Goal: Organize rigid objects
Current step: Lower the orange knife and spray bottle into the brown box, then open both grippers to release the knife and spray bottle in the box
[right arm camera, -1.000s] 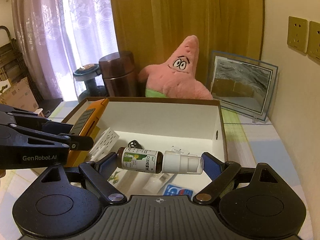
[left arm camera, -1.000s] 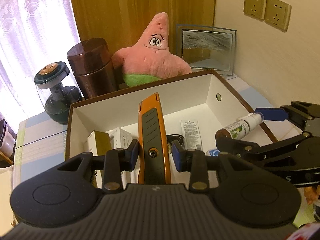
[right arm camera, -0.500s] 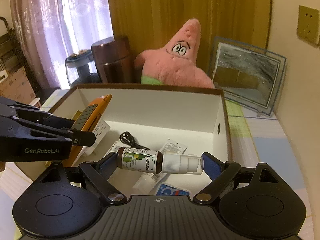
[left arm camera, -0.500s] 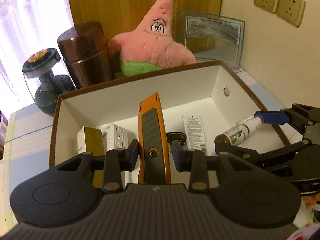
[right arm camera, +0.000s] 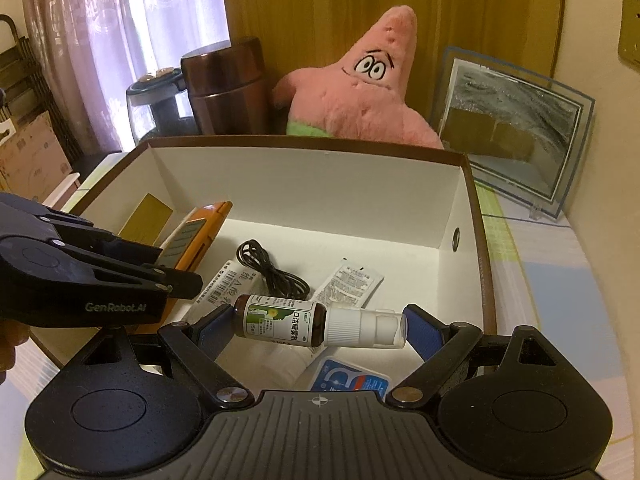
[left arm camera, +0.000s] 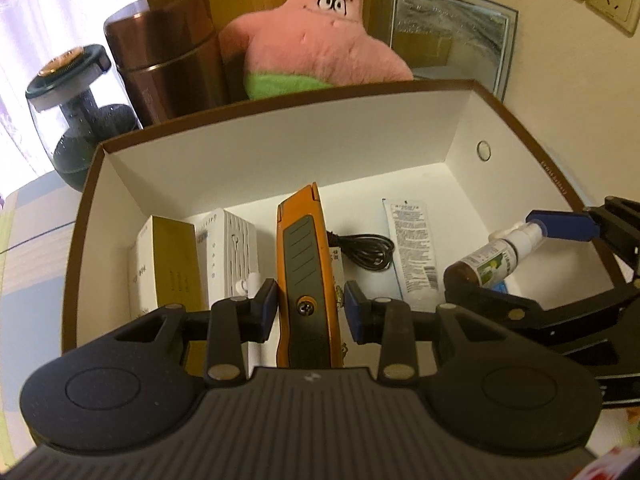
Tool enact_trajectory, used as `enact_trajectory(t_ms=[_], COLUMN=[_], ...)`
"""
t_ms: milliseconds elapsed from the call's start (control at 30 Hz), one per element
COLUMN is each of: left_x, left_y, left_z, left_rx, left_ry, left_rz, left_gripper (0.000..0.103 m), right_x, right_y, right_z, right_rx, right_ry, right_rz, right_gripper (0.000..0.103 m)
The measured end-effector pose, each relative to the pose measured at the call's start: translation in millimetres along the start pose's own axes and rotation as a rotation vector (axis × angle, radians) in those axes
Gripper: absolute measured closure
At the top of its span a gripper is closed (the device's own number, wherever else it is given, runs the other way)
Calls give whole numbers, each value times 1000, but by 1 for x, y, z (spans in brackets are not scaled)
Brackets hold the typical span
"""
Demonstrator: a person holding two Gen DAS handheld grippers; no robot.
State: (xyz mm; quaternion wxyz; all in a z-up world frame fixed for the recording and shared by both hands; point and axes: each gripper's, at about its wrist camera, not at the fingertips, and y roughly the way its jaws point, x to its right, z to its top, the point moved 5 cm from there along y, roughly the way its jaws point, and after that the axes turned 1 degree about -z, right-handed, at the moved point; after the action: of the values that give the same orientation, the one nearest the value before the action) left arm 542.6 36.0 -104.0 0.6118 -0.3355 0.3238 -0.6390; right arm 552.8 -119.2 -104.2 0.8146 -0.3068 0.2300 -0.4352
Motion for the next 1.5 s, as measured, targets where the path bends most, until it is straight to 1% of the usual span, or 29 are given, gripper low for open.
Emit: enact_trajectory(t_ms=[100,167,233,333,467,700,1167,1500], left_x=[0,0,-1,-3,-10,-16,-10,-7], left_y=[7,9,8,4,-2,-9,-13,-29], left_z=[-2,-2,-1,0,1,-3,-7,-8], left_rx=[-21,-17,-12,-5,7,7,8,30], left_ry=[-8,-2,3,0,-9,-14,-3,-9], left_rz=[-14,-19,-14,-16,-8,-12,-18,-27], left_gripper=[72,73,68,67,63,63,63,63], right_x=[1,1,1,0,0,-3,-2,-1], right_y=[3,5,6,7,6,2,-1,-17], right_z=[0,0,0,0,1,-1,-5,-6], right_rx=[-6,-12,-14,-15,6,23,8,28], right_ry=[3,5,10,11,24,23,19,51], right_rz=[0,3,5,5,16,34,33,38], right_gripper=[16,16,16,16,16,15,15,15])
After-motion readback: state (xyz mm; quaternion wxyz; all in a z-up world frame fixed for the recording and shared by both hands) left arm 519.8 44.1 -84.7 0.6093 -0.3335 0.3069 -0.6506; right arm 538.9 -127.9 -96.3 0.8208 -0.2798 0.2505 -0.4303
